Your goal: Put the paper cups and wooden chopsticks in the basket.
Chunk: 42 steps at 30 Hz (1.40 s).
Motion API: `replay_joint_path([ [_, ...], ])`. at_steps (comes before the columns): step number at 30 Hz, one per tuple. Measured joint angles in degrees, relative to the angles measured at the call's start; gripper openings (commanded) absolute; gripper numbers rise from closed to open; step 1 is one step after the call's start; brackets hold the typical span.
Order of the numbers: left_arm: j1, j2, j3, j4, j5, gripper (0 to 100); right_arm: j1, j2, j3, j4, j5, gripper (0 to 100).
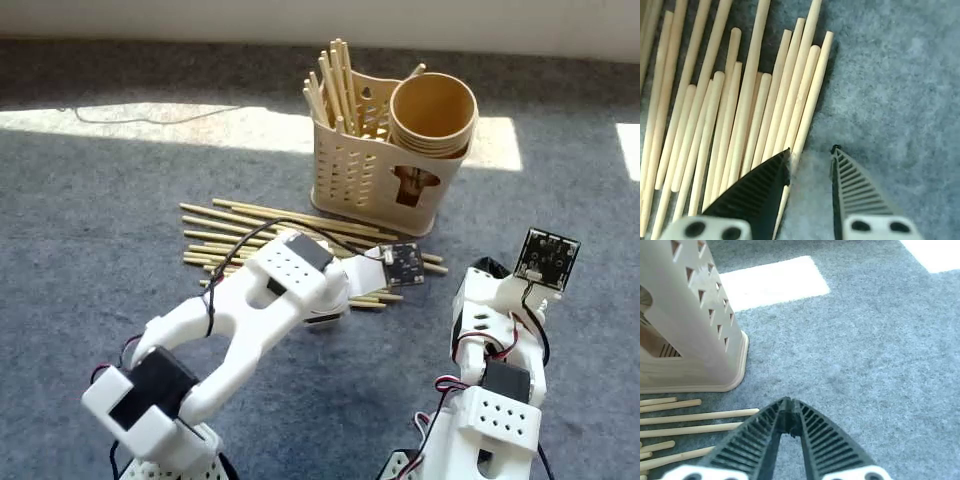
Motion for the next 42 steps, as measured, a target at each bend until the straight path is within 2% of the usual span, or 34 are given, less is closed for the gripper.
replay_joint_path([
  [20, -2.55, 15.65, -12.84, 0.35, 0.0, 10, 0.0, 0.0, 0.0, -0.09, 0.0, 1.0],
  [23, -2.55, 16.88, -14.95, 2.46, 0.0, 4, 0.0, 0.0, 0.0, -0.09, 0.0, 1.0],
  [25, -2.55, 17.23, -15.91, 4.04, -0.09, 1, 0.0, 0.0, 0.0, -0.09, 0.0, 1.0],
  [38, -2.46, 17.23, -16.62, 9.76, -0.35, 1, 0.0, 0.0, 0.0, -0.09, 0.0, 1.0],
  [42, -2.2, 13.1, -15.21, 12.13, -0.18, 1, 0.0, 0.0, 0.0, -0.09, 0.0, 1.0],
])
